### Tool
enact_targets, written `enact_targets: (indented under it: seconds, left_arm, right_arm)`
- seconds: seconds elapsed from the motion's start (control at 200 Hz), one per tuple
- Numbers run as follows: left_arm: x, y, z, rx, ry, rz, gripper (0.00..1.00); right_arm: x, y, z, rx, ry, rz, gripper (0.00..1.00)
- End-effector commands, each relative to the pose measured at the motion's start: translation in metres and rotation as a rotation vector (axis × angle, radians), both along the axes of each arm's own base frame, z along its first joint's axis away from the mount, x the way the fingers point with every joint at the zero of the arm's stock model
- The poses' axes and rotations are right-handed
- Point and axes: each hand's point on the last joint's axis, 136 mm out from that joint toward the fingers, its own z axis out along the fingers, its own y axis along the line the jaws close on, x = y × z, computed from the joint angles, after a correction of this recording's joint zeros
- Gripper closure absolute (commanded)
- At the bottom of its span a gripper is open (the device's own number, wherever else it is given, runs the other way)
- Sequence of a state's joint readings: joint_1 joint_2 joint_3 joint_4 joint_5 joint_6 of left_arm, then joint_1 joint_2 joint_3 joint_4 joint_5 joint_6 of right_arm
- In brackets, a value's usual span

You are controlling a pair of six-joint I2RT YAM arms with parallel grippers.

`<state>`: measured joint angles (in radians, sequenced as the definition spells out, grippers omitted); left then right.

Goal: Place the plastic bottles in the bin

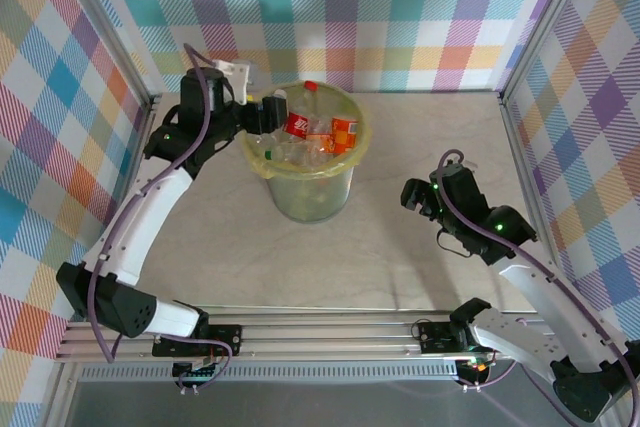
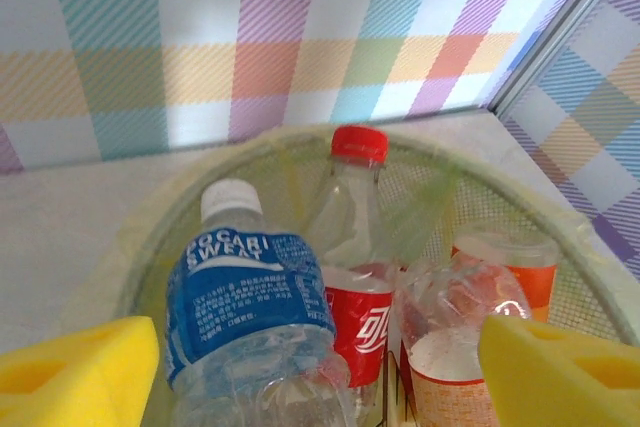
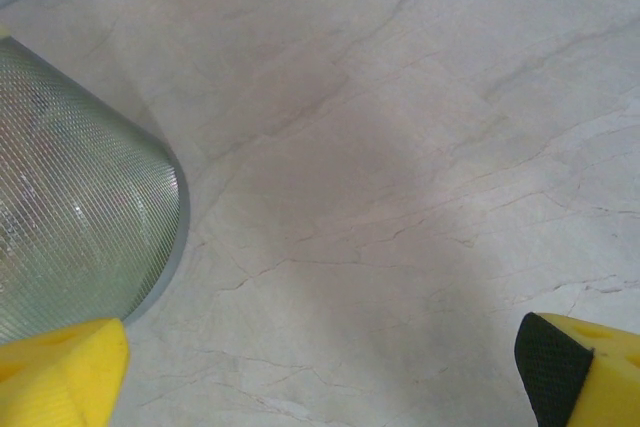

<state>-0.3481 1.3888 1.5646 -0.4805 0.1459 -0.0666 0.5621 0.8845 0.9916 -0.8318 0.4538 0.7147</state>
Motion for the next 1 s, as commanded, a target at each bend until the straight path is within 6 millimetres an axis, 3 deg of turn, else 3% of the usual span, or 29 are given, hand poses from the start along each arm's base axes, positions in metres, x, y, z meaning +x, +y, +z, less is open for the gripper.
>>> enact_targets:
  seconds: [0.0, 0.14, 0.275, 0.47, 0.685, 1.0]
  left_arm:
    - [-0.017, 0.021, 0.042, -0.025, -0.096, 0.065, 0.1]
    - [-0.03, 0.049, 0.051, -0.016, -0.147, 0.198, 0.0]
    - [-0.049, 0.087, 0.052, -0.013, -0.205, 0.371, 0.0]
    - [-0.084, 0.137, 0.036, -0.021, -0.235, 0.597, 0.0]
    - [-0.106, 0.172, -0.004, 0.02, -0.23, 0.763, 0.0]
    - [-0.109, 0.192, -0.084, 0.112, -0.146, 0.893, 0.0]
  right_arm:
    - [-0.001, -0.013, 0.015, -0.035, -0.057, -0.027, 0.0]
    - [-0.004, -0.022, 0.014, -0.064, -0.086, -0.042, 0.0]
    - [-0.002, -0.023, 0.01, -0.088, -0.131, -0.02, 0.0]
    - [0.001, -0.026, -0.002, -0.115, -0.164, -0.02, 0.0]
    - [0.006, -0.024, -0.017, -0.136, -0.181, -0.005, 0.0]
    - [0.008, -0.024, -0.034, -0.192, -0.203, 0.037, 0.0]
